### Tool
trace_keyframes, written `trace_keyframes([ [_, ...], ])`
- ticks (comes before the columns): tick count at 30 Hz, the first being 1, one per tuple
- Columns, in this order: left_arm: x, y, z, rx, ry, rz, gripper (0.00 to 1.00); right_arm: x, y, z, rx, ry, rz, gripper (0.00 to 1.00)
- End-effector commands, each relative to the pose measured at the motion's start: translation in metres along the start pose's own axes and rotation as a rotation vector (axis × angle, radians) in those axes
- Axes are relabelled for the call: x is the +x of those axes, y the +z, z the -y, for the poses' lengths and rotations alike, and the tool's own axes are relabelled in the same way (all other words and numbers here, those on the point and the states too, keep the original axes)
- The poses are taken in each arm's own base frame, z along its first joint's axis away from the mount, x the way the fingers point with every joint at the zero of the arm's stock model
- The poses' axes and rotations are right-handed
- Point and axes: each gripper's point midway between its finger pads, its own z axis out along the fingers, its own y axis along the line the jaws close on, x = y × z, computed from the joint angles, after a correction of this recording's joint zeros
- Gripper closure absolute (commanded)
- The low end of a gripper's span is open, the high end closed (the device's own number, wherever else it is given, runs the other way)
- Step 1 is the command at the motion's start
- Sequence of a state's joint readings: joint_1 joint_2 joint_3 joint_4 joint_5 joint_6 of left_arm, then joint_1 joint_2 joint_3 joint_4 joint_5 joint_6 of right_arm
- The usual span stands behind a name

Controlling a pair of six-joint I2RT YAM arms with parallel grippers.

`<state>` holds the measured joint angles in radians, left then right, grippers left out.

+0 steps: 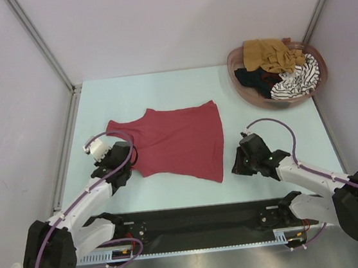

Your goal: Fold and stack the tank tops

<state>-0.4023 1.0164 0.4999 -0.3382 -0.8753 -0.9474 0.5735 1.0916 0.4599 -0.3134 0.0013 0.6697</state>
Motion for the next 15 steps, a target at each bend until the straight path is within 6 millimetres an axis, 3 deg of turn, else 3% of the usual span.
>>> trace_keyframes([
  [1,-0.007,0.001,0.012,0.034,0.005,0.018,0.83,0.001,-0.004,-0.018,-0.092,-0.026,-0.007,0.70],
  [3,0.000,0.002,0.012,0.035,0.010,0.000,0.83,0.004,-0.006,-0.029,-0.120,-0.048,-0.016,0.64],
  [15,0.001,0.003,0.011,0.012,0.008,-0.008,0.83,0.027,0.005,-0.060,-0.168,-0.135,-0.104,0.60],
])
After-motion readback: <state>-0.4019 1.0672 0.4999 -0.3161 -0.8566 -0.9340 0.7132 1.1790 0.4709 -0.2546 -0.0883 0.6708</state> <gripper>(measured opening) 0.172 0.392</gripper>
